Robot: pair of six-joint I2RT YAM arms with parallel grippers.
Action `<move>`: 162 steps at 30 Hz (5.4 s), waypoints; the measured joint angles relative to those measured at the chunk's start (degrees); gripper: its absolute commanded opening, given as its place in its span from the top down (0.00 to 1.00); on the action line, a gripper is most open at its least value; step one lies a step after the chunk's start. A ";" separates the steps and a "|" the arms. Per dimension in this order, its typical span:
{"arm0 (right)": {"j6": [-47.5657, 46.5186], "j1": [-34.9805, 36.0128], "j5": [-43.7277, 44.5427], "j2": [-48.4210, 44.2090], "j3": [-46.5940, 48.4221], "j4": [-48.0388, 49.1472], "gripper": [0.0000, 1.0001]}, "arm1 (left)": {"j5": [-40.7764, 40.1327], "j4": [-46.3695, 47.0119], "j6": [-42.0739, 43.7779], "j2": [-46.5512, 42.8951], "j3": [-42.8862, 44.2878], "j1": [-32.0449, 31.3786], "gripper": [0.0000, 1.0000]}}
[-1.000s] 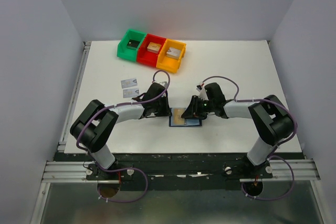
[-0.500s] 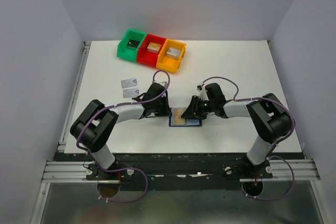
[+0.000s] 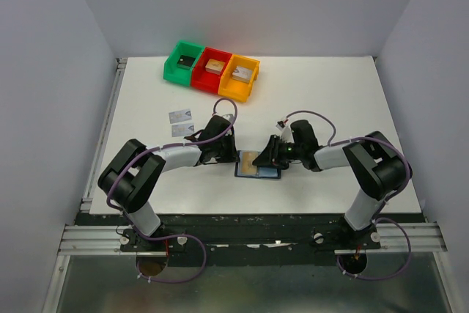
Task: Take the credit cards out of the card holder
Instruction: Remove the credit card from the card holder, then place the credit card at the center of the board.
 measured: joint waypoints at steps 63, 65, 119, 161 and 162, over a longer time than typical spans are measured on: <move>9.33 -0.81 -7.63 7.76 1.46 12.48 0.61 | 0.13 3.19 0.15 1.01 -0.02 -1.70 1.00; 8.20 -0.81 -7.48 6.54 1.46 10.34 0.62 | 0.13 3.17 0.04 1.01 -0.02 -1.95 1.00; -0.76 -4.46 -3.96 -6.34 -1.81 -4.92 0.75 | -0.68 3.10 -2.36 1.09 -0.33 -1.88 1.00; 2.05 -7.93 -2.47 -37.75 -10.73 3.78 1.00 | 5.64 22.95 -4.68 -28.85 -17.42 -1.86 0.14; 3.76 -7.93 -3.80 -36.35 -10.78 6.91 1.00 | 6.97 26.21 -5.31 -28.65 -19.23 -1.88 0.14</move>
